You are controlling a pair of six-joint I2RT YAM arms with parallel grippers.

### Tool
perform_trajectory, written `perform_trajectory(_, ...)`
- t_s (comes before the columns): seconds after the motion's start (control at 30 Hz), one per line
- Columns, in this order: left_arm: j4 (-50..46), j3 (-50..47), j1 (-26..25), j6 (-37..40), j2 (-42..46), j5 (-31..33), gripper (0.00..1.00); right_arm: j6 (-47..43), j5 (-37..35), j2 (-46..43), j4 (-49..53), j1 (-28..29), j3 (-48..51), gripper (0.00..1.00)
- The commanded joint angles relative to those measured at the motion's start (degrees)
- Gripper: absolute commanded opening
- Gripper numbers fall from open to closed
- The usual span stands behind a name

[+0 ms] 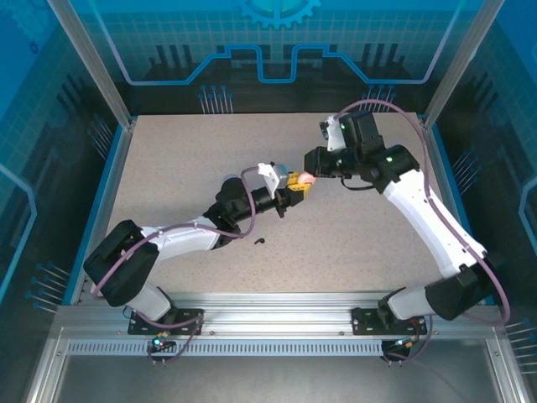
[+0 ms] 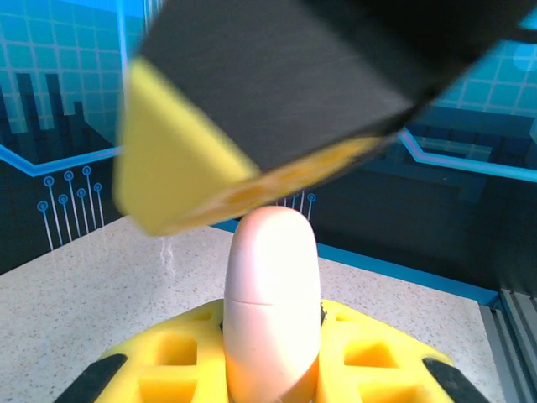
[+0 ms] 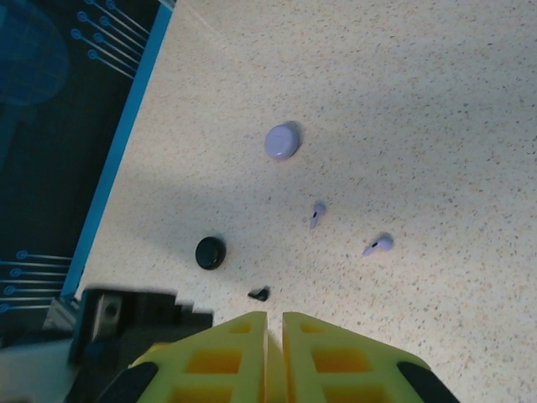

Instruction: Insert the wireless bluetooth earbuds into the charging case

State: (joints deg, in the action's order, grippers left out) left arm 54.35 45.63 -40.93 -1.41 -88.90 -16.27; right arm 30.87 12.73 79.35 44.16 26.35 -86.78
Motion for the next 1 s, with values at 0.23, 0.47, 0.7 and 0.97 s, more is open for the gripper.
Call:
perform_trajectory(0.23,2.62,3.00,0.29,-1.76,-2.49,1.91,0.00,4.63,-6.56,-8.55,-0.18,-1.80,4.21,0.55)
perform_trajectory(0.47,1.95,3.73,0.26,-6.87,-5.13,4.12,0.00,7.34,-7.47,-9.57,-2.06,-3.45,9.21,0.83)
perform_trajectory(0.7,-7.30,11.65,0.24,-22.31,-12.51,5.51,0.00,11.79,-13.27,-12.85,-2.27,-8.17,17.31,0.86)
perform_trajectory(0.97,-17.23,26.15,0.25,-43.67,-27.65,3.43,0.00,14.13,-15.60,-17.76,-1.12,-18.63,24.84,0.86)
